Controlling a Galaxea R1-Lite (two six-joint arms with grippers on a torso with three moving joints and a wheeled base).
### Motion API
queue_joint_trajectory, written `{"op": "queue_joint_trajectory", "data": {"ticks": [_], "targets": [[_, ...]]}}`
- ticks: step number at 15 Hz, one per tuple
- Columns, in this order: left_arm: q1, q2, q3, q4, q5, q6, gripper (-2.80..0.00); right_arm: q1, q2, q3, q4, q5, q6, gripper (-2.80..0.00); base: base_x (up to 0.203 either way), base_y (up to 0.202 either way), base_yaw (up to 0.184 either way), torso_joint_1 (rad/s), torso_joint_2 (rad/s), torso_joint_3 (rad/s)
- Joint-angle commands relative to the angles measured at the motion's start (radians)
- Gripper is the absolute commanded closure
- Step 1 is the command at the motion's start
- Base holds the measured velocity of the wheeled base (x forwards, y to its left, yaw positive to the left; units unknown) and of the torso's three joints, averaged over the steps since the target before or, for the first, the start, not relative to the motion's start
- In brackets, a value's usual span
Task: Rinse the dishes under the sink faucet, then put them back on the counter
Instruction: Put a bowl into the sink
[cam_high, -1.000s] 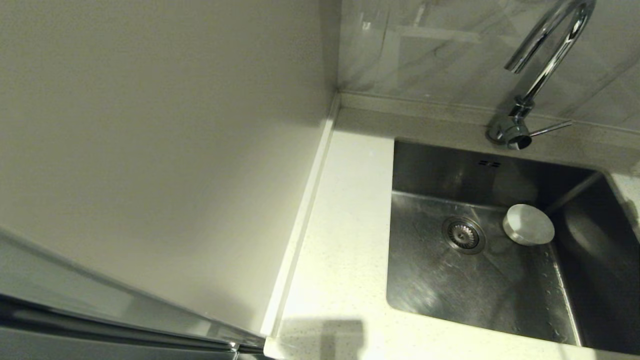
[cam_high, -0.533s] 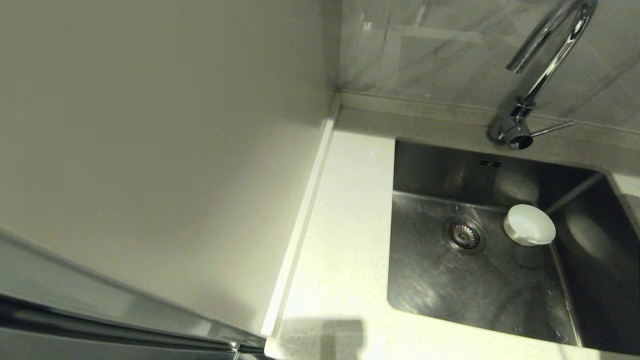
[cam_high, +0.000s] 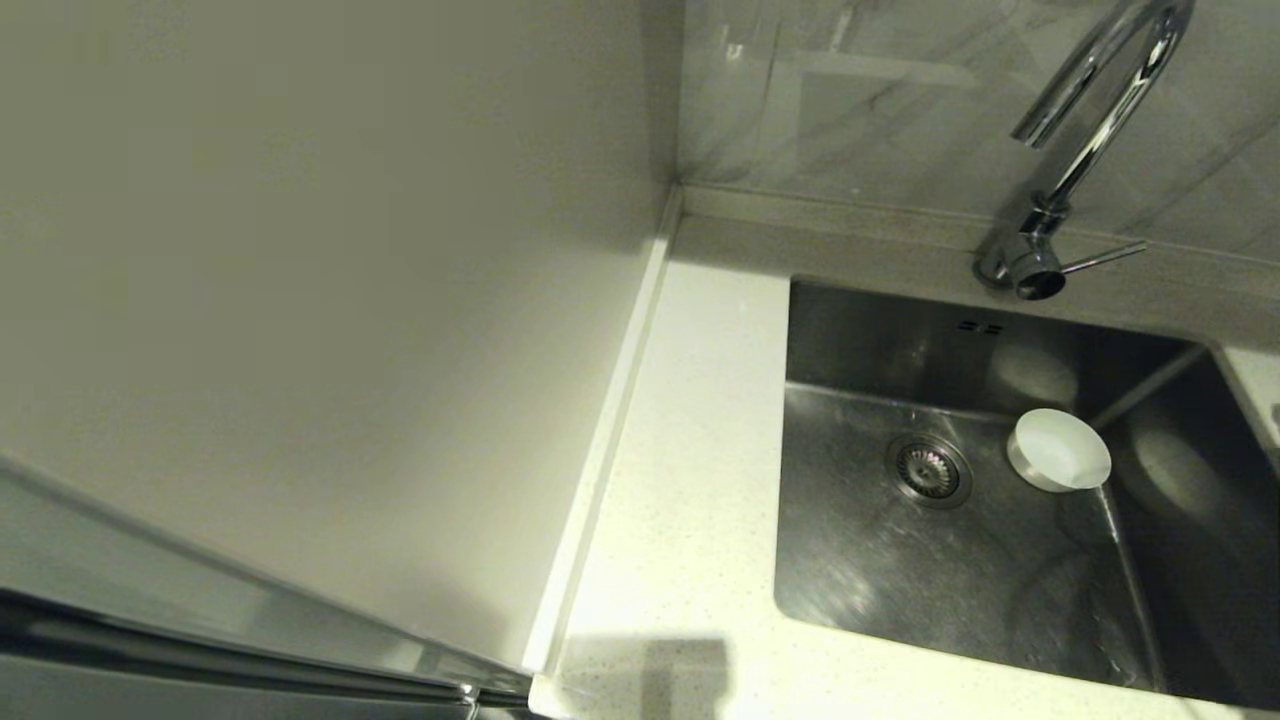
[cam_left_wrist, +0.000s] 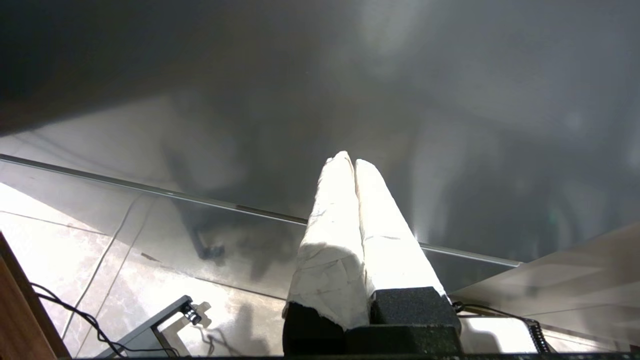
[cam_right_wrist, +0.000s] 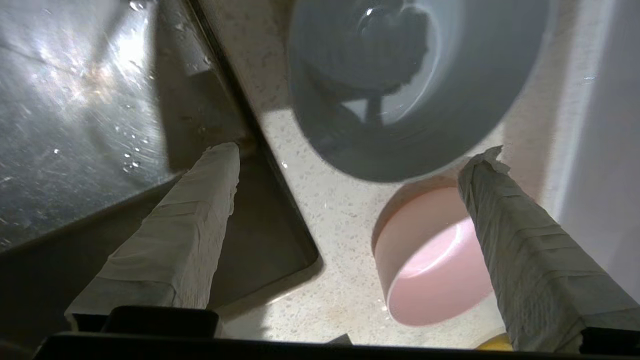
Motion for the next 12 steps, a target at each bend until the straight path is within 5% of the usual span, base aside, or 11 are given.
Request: {"op": "queue_joint_trajectory", "data": {"ticks": [1, 4, 5, 6, 12], "targets": [[0.001, -0.003, 0.0, 0.0, 0.0, 0.0, 0.0, -0.008, 0.07, -0.001, 0.005, 0.013, -0.001, -2.8, 0.0, 0.0, 0.0, 0.0, 0.0, 0.0], [0.001, -0.003, 0.0, 0.0, 0.0, 0.0, 0.0, -0.006, 0.094, -0.009, 0.002, 0.029, -0.003, -2.8, 0.0, 0.0, 0.0, 0.0, 0.0, 0.0], [0.001, -0.004, 0.0, 0.0, 0.0, 0.0, 0.0, -0.006, 0.097, -0.004, 0.002, 0.029, -0.006, -0.73, 0.0, 0.0, 0.0, 0.0, 0.0, 0.0], [0.001, -0.003, 0.0, 0.0, 0.0, 0.0, 0.0, -0.006, 0.106, -0.002, 0.003, 0.032, -0.006, 0.0, 0.0, 0.0, 0.0, 0.0, 0.0, 0.0], [0.001, -0.003, 0.0, 0.0, 0.0, 0.0, 0.0, -0.006, 0.128, -0.005, -0.037, 0.05, -0.012, 0.0, 0.0, 0.0, 0.0, 0.0, 0.0, 0.0]]}}
